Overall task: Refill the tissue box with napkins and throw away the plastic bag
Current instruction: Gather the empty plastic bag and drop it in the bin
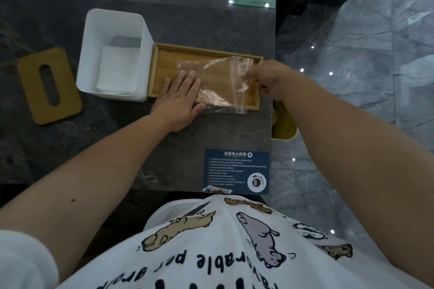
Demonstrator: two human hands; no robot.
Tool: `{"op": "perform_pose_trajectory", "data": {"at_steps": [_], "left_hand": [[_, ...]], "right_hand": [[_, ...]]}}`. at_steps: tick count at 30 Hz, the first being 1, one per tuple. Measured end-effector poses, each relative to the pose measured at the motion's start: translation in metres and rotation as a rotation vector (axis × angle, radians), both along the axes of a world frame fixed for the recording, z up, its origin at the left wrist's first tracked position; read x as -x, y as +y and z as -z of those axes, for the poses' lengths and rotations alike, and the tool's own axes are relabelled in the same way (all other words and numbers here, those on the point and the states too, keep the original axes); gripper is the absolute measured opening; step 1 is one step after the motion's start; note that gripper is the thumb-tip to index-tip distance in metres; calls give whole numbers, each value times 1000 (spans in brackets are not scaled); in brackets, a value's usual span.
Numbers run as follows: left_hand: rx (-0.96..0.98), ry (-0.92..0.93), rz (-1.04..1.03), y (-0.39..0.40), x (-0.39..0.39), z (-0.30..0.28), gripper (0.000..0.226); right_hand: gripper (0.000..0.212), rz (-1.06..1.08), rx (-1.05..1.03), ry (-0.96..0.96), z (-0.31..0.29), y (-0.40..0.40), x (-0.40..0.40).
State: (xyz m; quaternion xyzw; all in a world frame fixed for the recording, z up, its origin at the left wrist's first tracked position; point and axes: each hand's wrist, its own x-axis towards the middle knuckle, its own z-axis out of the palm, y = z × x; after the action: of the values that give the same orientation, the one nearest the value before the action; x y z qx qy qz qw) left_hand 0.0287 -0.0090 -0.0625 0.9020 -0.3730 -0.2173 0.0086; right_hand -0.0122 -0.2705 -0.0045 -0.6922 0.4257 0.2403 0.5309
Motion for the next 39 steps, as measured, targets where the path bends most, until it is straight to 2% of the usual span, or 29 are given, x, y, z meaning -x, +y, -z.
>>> {"op": "perform_pose_trajectory", "data": {"at_steps": [6,9,15,22,26,31,35,39], "left_hand": [[12,6,10,1,-1,-1,74],[9,6,29,3,-4,-2,74],[49,-10,68,0,-4,-8,74],[134,-48,176,-38,6,-21,65],[168,-35,186,-75,17,-27,64],[258,-59,218,-133,31,-33,58],[283,-100,341,-184,30,-28,46],[262,-71,461,-211,23,-11,36]], "right_hand": [[6,-38,41,-60,1,-7,4],[12,-52,69,-85,0,-8,11],[4,-53,108,-132,0,-17,26],[6,81,66,-157,6,-62,76],[3,277,6,-193,11,-97,110],[15,673,-111,-267,27,-137,158],[15,940,-160,-229,68,-152,191],[14,1087,-193,-165,124,-157,210]]}}
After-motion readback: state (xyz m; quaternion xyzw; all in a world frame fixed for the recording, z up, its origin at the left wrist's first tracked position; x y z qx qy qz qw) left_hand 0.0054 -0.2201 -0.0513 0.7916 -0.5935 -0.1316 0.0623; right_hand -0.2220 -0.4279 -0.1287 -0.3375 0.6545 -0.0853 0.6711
